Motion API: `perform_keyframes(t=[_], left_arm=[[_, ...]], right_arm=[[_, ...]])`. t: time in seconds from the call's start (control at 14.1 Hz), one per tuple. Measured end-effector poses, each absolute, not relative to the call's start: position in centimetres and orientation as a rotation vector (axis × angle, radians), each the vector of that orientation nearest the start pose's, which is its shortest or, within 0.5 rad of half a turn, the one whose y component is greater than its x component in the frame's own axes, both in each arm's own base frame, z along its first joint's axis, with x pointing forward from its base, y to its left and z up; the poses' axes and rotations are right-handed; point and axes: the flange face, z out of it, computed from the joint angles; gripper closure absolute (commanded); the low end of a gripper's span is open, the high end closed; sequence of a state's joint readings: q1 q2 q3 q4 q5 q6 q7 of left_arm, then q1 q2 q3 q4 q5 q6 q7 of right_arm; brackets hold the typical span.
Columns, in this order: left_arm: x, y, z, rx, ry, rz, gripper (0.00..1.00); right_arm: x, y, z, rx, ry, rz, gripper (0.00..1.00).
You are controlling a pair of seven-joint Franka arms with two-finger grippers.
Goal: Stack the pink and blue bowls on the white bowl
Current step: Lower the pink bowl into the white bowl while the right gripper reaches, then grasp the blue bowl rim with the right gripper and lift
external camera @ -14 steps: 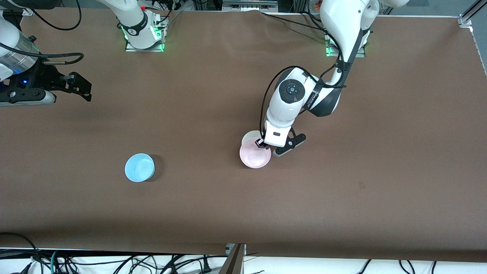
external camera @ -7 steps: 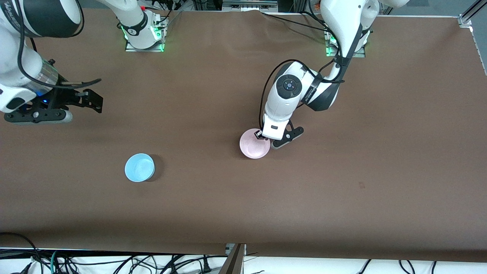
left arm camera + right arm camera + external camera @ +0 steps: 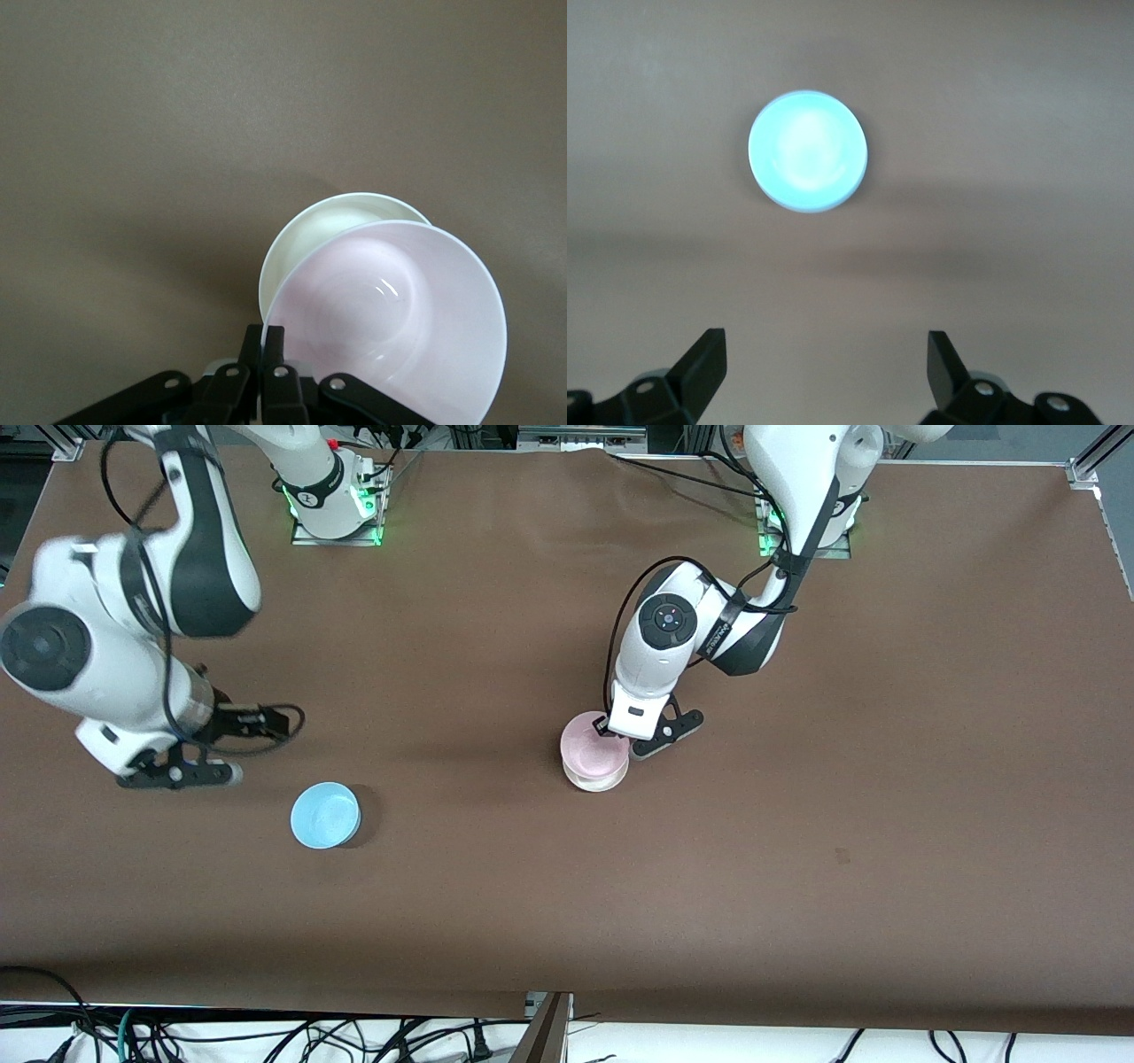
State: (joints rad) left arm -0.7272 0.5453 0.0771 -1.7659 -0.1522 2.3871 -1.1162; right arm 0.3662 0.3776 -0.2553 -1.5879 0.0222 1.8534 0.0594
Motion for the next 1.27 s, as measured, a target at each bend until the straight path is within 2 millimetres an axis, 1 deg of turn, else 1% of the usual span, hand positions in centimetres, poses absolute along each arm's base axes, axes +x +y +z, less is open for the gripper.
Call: perform_keyframes(t=[0.14, 0.35, 0.5, 0.57, 0.78, 0.85, 0.99, 1.06, 1.2, 1.27], left_arm=[[52.9, -41.0, 25.7, -3.129, -0.903, -0.015, 1.00], [52.7, -41.5, 24.8, -3.145, -0.898, -0.042, 1.00], [52.7, -41.8, 24.2, -3.154, -0.917, -0.066, 1.00], [52.8, -41.8, 24.0, -3.157, -0.922, -0.074, 1.00], [52.8, -41.8, 23.5, -3.156, -0.926, -0.079, 1.00], [52.8, -41.8, 23.4, -3.156, -0.928, -0.081, 1.00], [52.9, -41.7, 23.1, -3.159, -0.931, -0.091, 1.00], [53.0, -41.7, 22.9, -3.162, -0.933, -0.097, 1.00], [53.1, -41.7, 22.5, -3.165, -0.936, -0.108, 1.00], [53.1, -41.8, 22.3, -3.171, -0.942, -0.121, 1.00]], right_arm=[[66.2, 8.2, 37.2, -3.177, -0.083, 0.155, 0.01], [67.6, 5.9, 31.9, -3.139, -0.098, 0.163, 0.02], [67.9, 4.6, 29.0, -3.137, -0.082, 0.189, 0.09], [68.0, 4.3, 27.9, -3.140, -0.083, 0.191, 0.10], [68.3, 3.3, 24.0, -3.116, -0.045, 0.198, 0.19], [68.2, 3.1, 22.8, -3.107, -0.033, 0.208, 0.21], [68.2, 3.1, 21.1, -3.102, -0.026, 0.219, 0.33], [68.1, 3.1, 20.7, -3.102, -0.032, 0.222, 0.38], [68.2, 3.2, 20.6, -3.102, -0.036, 0.218, 0.40], [68.3, 3.2, 20.8, -3.102, -0.037, 0.213, 0.44]])
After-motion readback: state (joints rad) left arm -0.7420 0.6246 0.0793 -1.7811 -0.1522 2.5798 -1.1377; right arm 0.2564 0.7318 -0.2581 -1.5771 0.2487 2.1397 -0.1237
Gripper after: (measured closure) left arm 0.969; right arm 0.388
